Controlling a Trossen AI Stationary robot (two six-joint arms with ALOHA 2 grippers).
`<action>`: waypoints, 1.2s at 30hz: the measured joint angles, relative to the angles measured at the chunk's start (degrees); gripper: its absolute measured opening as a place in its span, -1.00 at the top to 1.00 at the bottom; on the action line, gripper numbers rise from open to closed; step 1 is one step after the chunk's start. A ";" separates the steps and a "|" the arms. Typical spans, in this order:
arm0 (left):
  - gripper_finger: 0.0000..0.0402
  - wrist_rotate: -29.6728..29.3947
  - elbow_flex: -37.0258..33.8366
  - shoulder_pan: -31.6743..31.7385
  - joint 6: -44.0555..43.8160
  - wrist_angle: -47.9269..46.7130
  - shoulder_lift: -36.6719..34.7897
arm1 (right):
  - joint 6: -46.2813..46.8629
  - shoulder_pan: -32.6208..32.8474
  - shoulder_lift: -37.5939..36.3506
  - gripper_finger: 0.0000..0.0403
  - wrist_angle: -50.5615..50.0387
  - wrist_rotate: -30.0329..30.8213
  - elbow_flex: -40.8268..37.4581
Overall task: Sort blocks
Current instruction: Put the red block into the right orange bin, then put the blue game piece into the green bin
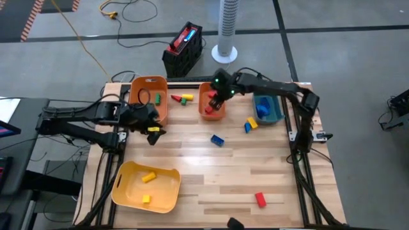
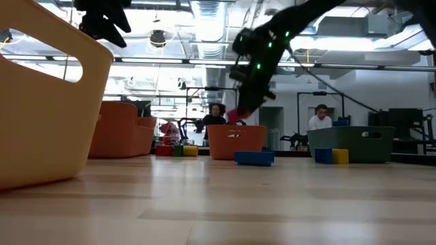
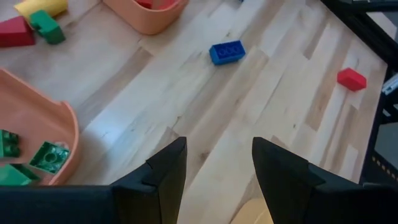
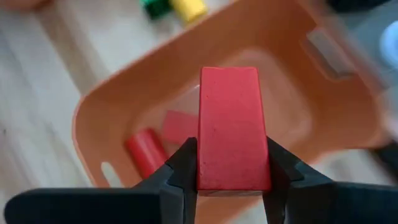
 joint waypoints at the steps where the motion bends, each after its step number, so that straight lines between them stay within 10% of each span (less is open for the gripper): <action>1: 0.11 -0.02 0.00 0.25 -0.17 -0.01 0.01 | 0.00 -0.19 1.08 0.37 -0.07 -1.30 0.00; 25: 0.11 -0.42 0.00 0.82 -0.37 -0.14 0.01 | -2.58 0.74 3.21 -0.12 0.47 -2.84 -0.04; 36: 0.11 1.10 -0.02 0.82 2.28 -0.37 0.01 | -3.62 7.12 -10.99 -0.13 -6.53 -3.34 0.02</action>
